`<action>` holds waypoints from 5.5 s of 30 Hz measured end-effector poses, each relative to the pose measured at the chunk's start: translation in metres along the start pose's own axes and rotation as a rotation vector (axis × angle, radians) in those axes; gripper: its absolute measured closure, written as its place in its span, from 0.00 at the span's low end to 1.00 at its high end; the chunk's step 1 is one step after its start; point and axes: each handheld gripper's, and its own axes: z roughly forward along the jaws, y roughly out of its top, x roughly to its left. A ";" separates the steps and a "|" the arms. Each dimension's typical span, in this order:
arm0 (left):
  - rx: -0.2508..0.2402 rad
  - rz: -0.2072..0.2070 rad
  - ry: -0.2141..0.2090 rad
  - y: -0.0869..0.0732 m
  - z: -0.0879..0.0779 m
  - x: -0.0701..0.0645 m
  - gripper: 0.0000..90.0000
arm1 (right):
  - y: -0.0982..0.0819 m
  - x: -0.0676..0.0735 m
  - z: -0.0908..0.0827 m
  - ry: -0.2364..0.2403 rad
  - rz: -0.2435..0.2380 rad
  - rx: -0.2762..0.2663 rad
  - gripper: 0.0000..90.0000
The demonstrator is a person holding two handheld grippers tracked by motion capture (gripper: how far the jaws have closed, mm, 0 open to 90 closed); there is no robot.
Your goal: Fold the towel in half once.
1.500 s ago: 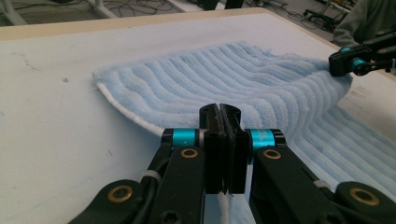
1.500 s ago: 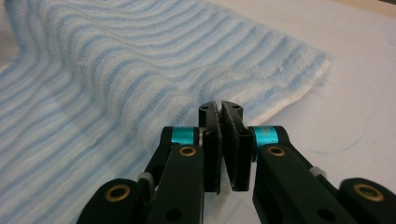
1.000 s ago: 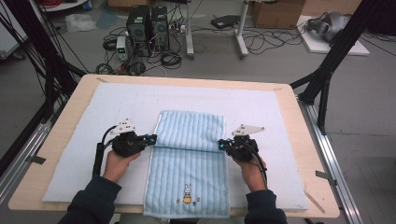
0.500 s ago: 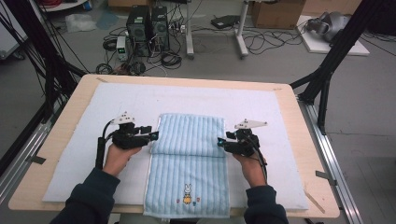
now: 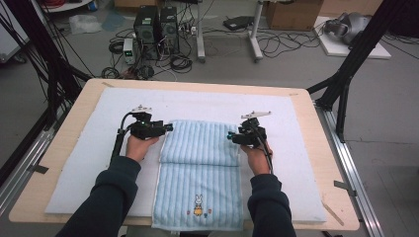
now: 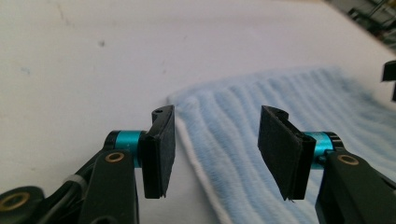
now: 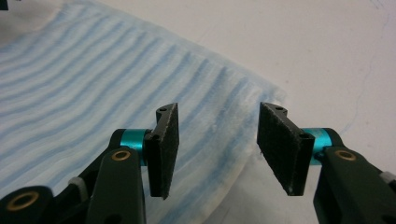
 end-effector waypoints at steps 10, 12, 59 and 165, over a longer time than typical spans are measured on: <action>0.088 0.091 0.002 -0.004 0.015 -0.010 0.93 | -0.004 -0.002 0.020 -0.034 -0.031 0.073 0.78; 0.090 0.087 -0.004 -0.004 0.014 -0.010 0.96 | -0.003 -0.001 0.019 -0.026 -0.062 0.085 0.94; 0.020 0.214 -0.269 -0.079 -0.104 -0.065 0.96 | -0.088 0.057 -0.099 0.175 -0.222 -0.033 0.97; -0.070 0.006 -0.091 -0.003 -0.012 0.007 0.68 | -0.009 0.002 0.005 0.001 -0.058 -0.095 0.65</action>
